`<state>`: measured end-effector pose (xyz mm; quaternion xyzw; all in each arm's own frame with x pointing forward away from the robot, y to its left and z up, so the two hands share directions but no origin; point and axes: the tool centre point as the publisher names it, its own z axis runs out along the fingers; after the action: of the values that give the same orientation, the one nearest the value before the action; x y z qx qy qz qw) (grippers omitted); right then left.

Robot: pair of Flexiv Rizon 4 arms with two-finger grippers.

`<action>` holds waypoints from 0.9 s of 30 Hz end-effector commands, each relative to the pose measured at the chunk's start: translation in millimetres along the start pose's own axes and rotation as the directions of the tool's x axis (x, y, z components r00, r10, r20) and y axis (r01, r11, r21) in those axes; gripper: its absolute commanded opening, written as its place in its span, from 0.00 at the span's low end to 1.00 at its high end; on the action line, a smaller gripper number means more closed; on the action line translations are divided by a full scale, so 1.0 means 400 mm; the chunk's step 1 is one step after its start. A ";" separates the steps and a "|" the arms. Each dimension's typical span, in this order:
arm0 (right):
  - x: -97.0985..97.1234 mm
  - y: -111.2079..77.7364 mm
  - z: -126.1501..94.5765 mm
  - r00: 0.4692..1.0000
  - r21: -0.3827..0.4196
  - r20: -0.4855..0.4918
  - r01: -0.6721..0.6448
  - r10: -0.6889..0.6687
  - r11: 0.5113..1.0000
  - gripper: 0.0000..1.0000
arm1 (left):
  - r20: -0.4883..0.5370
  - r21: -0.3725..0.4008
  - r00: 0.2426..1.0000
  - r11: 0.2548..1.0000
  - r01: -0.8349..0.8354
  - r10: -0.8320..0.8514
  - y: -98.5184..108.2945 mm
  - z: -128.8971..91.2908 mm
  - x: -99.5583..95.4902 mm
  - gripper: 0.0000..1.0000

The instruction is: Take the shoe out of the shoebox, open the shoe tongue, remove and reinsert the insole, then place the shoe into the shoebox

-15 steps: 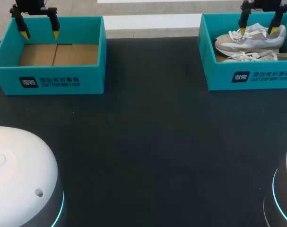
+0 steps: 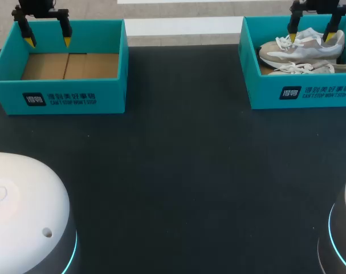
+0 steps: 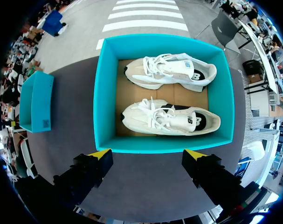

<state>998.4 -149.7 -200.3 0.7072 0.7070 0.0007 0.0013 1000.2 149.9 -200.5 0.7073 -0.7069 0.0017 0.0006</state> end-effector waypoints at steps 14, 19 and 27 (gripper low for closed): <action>-0.239 0.032 0.024 0.996 -0.109 0.015 -0.080 0.083 0.991 1.00 | 0.001 -0.001 1.000 1.000 0.000 0.000 0.000 0.000 0.000 1.00; -0.320 0.040 0.063 0.996 -0.116 0.052 -0.067 0.074 0.991 1.00 | 0.001 -0.001 1.000 1.000 0.000 0.000 0.000 0.000 0.000 1.00; -0.406 0.061 0.154 0.992 -0.123 0.087 -0.082 0.093 0.989 1.00 | 0.001 -0.001 1.000 1.000 0.000 0.000 0.000 0.000 0.000 1.00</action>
<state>1016.4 -306.0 -247.5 0.7358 0.6723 0.0064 0.0809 1000.2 149.9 -200.5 0.7073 -0.7069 0.0017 0.0006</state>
